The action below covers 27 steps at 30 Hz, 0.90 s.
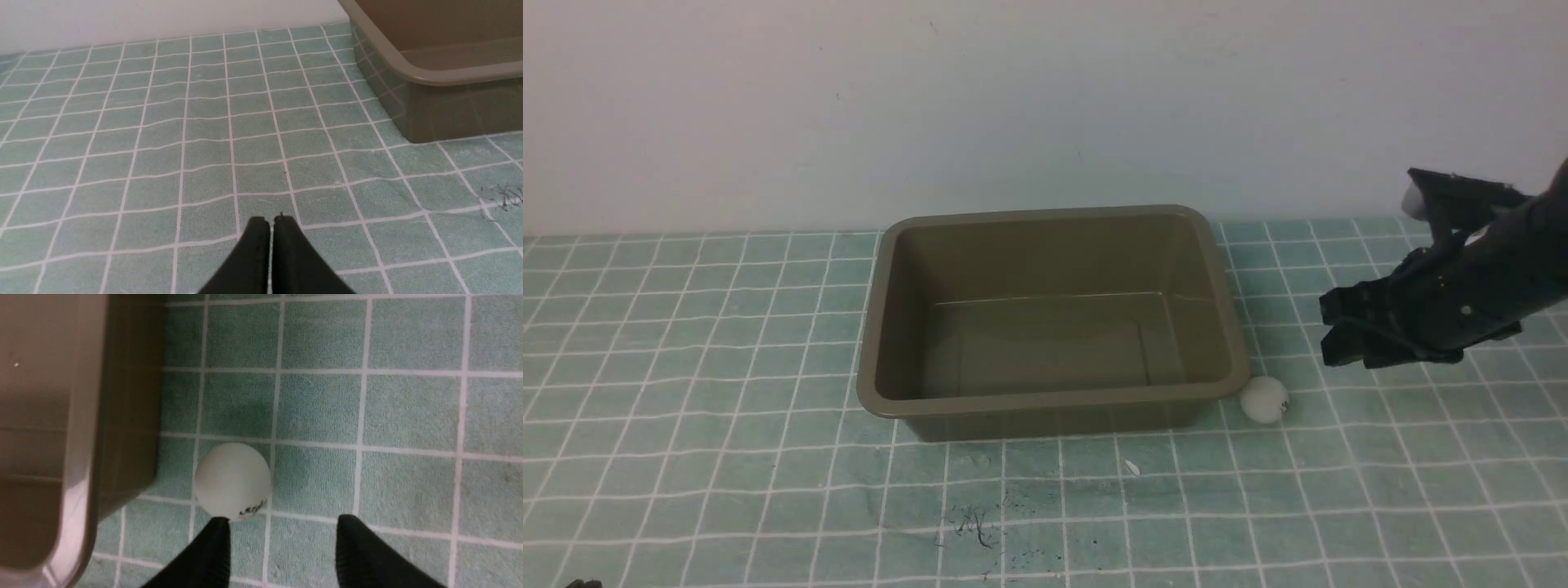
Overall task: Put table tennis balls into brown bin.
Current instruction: 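Reach for and grasp a ping pong ball on the table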
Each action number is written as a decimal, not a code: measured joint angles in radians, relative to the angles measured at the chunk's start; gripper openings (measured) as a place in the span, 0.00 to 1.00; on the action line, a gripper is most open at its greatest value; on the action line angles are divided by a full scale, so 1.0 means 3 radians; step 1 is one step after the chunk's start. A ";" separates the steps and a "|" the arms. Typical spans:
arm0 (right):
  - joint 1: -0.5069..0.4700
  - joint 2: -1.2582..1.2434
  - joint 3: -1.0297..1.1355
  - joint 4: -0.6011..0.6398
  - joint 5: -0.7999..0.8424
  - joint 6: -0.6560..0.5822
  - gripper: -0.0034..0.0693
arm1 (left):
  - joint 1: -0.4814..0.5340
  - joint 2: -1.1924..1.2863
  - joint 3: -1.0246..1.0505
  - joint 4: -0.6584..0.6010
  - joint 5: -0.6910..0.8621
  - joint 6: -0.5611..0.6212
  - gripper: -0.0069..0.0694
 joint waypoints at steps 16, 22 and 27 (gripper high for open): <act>0.0254 0.0791 -0.0246 0.0100 -0.0325 -0.0011 0.79 | 0.0000 0.0000 0.0000 0.0000 0.0000 0.0000 0.08; 0.0241 0.0795 -0.0301 -0.0064 -0.0143 0.0012 0.54 | 0.0000 0.0000 0.0000 0.0000 0.0000 0.0000 0.08; 0.0188 0.0479 -0.0489 -0.0159 0.0322 0.0175 0.54 | 0.0000 0.0000 0.0000 0.0000 0.0000 0.0000 0.08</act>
